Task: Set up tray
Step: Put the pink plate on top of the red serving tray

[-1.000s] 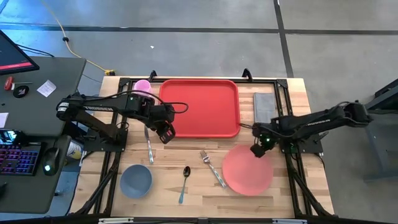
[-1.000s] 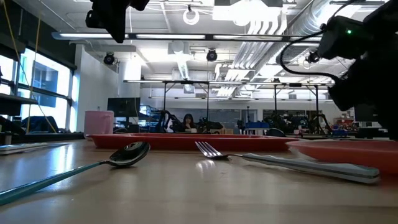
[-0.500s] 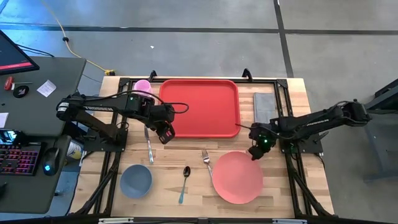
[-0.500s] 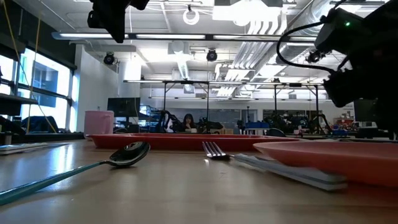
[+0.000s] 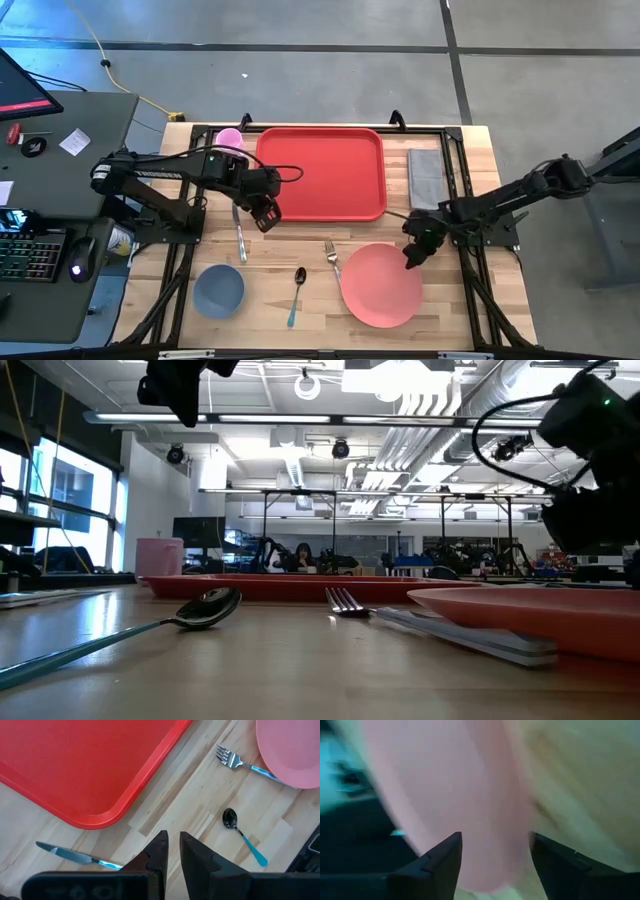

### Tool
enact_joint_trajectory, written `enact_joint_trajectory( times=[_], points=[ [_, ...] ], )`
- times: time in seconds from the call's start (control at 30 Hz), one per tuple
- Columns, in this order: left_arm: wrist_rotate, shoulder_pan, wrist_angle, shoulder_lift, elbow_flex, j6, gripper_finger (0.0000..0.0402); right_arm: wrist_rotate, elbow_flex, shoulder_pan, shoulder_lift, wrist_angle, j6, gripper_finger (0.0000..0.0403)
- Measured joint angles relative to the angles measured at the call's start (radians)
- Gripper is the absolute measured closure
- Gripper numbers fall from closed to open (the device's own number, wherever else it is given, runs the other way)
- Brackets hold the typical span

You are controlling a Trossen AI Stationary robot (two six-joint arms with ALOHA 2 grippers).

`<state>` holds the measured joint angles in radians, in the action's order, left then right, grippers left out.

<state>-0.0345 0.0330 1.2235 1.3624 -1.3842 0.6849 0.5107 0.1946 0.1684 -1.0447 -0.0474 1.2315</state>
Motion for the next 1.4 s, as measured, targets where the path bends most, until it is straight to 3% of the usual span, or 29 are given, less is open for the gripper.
enact_joint_trajectory(
  times=[0.13,0.27,0.8,1.0,1.17,1.4],
  points=[
    [0.002,0.0,0.008,0.0,0.0,0.0,0.0316,-0.025,-0.076,0.006,0.002,0.236,0.077,0.0173],
    [0.016,0.0,0.007,0.0,0.0,0.0,0.0316,-0.074,-0.116,0.013,0.002,0.307,0.087,0.0195],
    [0.027,0.0,0.007,0.0,0.0,0.0,0.0316,-0.149,-0.129,0.05,0.007,0.315,-0.008,0.0394],
    [0.025,0.0,0.006,0.0,0.0,-0.004,0.0316,-0.197,-0.133,0.046,0.055,0.377,0.035,0.0399],
    [0.051,0.0,0.031,0.0,-0.029,0.0,0.0316,-0.21,-0.133,0.025,0.138,0.452,0.17,0.04],
    [-0.012,0.0,0.06,0.0,-0.178,-0.015,0.0316,-0.455,-0.123,-0.081,0.219,0.499,0.238,0.0401]
  ],
)
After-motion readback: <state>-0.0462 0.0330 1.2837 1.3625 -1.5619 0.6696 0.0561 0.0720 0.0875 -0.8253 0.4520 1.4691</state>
